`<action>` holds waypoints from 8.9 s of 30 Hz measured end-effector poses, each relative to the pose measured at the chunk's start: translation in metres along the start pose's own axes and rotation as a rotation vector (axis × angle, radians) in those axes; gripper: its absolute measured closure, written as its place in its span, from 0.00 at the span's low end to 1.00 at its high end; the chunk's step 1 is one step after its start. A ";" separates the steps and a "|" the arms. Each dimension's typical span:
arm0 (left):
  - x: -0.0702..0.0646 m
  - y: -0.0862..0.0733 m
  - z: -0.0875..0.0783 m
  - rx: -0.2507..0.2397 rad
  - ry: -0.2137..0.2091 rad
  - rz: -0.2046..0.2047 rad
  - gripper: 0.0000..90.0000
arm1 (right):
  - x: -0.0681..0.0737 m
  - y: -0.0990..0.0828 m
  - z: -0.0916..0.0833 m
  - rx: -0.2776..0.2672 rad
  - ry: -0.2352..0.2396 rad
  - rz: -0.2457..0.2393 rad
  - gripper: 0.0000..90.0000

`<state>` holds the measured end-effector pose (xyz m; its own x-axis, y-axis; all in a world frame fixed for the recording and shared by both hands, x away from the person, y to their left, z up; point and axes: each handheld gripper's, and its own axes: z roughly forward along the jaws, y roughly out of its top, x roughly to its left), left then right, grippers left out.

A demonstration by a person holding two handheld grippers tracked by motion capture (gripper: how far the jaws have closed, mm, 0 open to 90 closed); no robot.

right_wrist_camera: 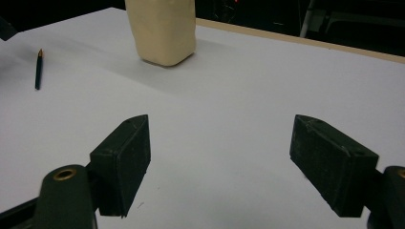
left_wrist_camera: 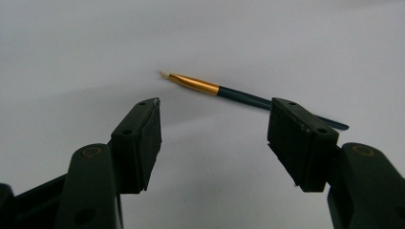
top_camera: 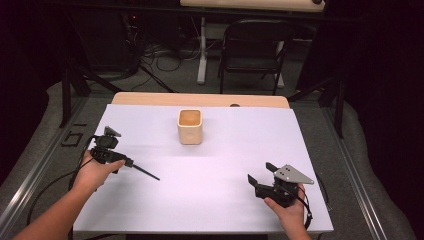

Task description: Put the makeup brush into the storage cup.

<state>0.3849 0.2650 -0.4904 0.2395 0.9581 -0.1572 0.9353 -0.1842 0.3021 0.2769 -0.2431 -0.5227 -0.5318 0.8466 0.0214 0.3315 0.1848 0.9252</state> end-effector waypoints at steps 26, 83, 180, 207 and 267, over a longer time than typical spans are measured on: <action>-0.006 0.011 0.017 0.059 -0.002 -0.014 0.40 | 0.001 0.000 0.001 0.010 0.007 -0.002 0.24; -0.015 0.024 0.046 0.162 0.001 -0.079 0.38 | 0.001 0.000 0.001 0.014 0.018 -0.008 0.24; -0.038 0.018 -0.019 -0.215 -0.132 0.119 0.93 | 0.002 -0.001 0.003 0.026 0.023 -0.014 0.25; -0.049 -0.008 -0.034 -0.542 -0.210 0.148 0.93 | 0.003 -0.002 0.005 0.028 0.025 -0.011 0.26; -0.106 -0.018 -0.012 -0.798 -0.358 0.256 0.93 | 0.036 0.016 0.018 0.053 0.110 -0.135 0.40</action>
<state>0.3394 0.1696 -0.4677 0.6063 0.7587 -0.2384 0.4162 -0.0473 0.9080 0.2769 -0.2006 -0.5137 -0.6551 0.7534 -0.0578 0.2901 0.3214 0.9014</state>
